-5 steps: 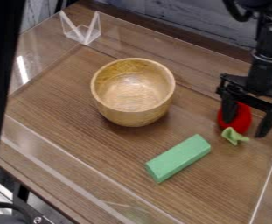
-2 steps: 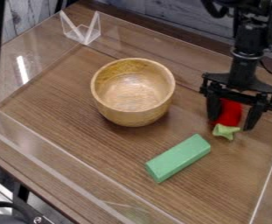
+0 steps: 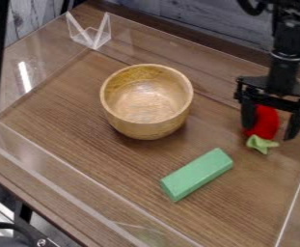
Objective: Move the red fruit to the left side of the table
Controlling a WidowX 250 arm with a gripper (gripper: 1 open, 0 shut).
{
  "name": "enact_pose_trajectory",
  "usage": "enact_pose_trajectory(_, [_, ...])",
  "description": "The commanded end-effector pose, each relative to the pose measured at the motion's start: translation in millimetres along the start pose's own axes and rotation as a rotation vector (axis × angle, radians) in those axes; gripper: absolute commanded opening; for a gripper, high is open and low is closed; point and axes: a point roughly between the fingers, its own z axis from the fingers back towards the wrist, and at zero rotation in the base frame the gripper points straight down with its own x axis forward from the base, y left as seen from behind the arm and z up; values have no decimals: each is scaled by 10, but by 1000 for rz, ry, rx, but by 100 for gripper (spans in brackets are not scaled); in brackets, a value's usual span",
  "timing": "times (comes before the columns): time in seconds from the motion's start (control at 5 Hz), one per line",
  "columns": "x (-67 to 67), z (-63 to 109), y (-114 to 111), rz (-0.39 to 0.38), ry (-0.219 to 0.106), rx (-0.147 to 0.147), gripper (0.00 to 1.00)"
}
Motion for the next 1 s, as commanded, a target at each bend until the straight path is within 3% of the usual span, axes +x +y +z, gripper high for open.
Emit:
enact_pose_trajectory(0.0, [50,213,-176,-69,-71,-26,100])
enact_pose_trajectory(0.4, [175,76,-67,-39,-61,-11,100])
enact_pose_trajectory(0.6, [169,149,-100,-45,-70,-11,0])
enact_pose_trajectory(0.8, [188,369,-23,17,-110,-19,0])
